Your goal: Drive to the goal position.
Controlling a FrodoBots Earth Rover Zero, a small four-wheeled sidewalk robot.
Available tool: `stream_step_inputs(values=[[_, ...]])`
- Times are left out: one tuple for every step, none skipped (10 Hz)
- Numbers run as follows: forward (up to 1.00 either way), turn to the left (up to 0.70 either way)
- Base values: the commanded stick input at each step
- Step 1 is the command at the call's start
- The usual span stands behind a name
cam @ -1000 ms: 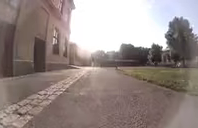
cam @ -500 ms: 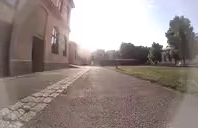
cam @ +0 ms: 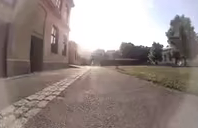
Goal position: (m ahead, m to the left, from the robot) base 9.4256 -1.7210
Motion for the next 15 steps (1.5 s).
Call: stream_step_inputs(values=[[0.44, 0.02], [0.44, 0.02], [0.44, 0.02], [0.44, 0.02], [0.44, 0.02], [0.44, 0.02], [0.44, 0.02], [0.44, 0.02], [0.44, 0.02], [0.44, 0.02], [0.44, 0.02], [0.44, 0.02], [0.44, 0.02], [0.44, 0.02], [0.44, 0.02]])
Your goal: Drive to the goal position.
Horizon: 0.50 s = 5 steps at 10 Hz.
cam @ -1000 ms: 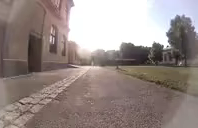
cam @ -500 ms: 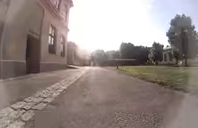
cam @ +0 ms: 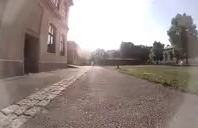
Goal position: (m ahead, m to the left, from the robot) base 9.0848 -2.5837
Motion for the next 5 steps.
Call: stream_step_inputs(values=[[0.44, 0.02], [0.44, 0.02], [0.44, 0.02], [0.44, 0.02], [0.44, 0.02]])
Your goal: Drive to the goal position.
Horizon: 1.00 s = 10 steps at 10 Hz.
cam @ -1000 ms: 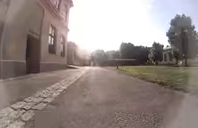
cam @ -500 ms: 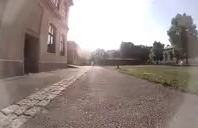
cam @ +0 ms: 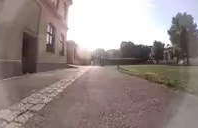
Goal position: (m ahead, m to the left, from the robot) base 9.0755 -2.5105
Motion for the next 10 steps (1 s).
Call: stream_step_inputs(values=[[0.44, 0.02], [0.44, 0.02], [0.44, 0.02], [0.44, 0.02], [0.44, 0.02], [0.44, 0.02], [0.44, 0.02], [0.44, 0.02], [0.44, 0.02], [0.44, 0.02]])
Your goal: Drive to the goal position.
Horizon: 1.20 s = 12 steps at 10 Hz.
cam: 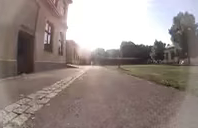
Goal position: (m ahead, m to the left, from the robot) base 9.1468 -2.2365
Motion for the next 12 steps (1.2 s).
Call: stream_step_inputs(values=[[0.44, 0.02], [0.44, 0.02], [0.44, 0.02], [0.44, 0.02], [0.44, 0.02], [0.44, 0.02], [0.44, 0.02], [0.44, 0.02], [0.44, 0.02], [0.44, 0.02], [0.44, 0.02], [0.44, 0.02]])
